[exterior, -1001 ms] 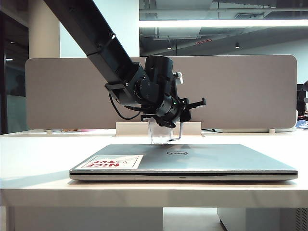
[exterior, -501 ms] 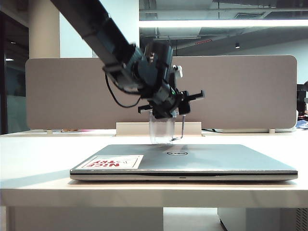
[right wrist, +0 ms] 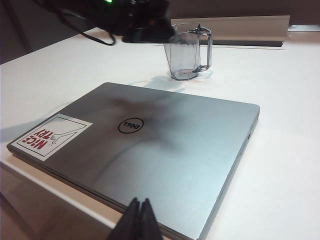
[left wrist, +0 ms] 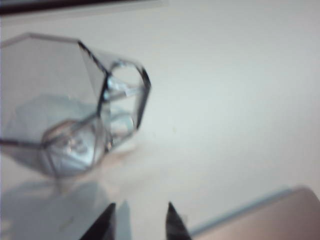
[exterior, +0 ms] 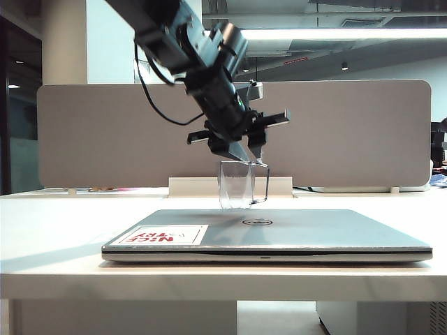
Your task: Pick up the water cup and place it on the side of the laptop away from you.
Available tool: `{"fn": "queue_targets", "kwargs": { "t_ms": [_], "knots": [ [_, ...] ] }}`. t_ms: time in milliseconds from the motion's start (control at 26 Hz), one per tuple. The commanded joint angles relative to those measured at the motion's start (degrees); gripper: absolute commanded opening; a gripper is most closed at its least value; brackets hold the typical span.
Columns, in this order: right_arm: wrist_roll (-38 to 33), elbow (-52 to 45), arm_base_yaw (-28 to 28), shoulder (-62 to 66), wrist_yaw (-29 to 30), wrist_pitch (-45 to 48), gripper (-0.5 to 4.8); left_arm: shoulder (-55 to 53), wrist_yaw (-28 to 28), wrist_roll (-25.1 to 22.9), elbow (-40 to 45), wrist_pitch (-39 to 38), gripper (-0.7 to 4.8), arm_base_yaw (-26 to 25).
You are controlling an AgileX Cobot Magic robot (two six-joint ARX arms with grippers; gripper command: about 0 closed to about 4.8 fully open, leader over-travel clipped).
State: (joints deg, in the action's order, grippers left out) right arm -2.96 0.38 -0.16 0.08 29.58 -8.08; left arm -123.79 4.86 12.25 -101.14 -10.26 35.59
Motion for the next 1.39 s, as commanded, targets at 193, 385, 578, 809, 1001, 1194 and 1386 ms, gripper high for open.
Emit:
{"fn": "queue_targets", "kwargs": {
  "t_ms": [193, 385, 578, 809, 1001, 1194, 1386],
  "knots": [
    [0.02, -0.2, 0.02, -0.09, -2.54, 0.63, -0.08, 11.89, -0.55, -15.26, -0.26, -14.45, 0.43, -0.33],
    [0.39, -0.2, 0.02, -0.09, -9.73, 0.63, -0.08, 17.9, 0.46, -19.87, 0.35, -19.69, -0.06, -1.42],
    [3.06, -0.2, 0.0, -0.09, -25.44, 0.81, -0.08, 23.19, 0.11, -19.82, 3.61, -19.76, -0.06, -3.72],
    [3.45, -0.2, 0.02, -0.09, -26.99, 2.29, -0.08, 32.04, 0.04, -19.1, 14.16, -15.06, -0.06, -6.49],
    [3.43, -0.2, -0.02, -0.09, -26.95, 1.92, -0.08, 40.09, 0.09, -19.06, 26.05, -8.55, -0.06, -7.5],
    [3.48, -0.2, -0.11, -0.09, -29.07, 1.86, -0.08, 50.29, 0.44, -16.13, 38.86, -1.88, -0.06, -8.92],
    [3.43, -0.2, -0.02, -0.09, -30.77, 1.79, -0.08, 61.61, 1.84, -14.4, 51.58, 2.75, -0.06, -9.99]
  ]
}}
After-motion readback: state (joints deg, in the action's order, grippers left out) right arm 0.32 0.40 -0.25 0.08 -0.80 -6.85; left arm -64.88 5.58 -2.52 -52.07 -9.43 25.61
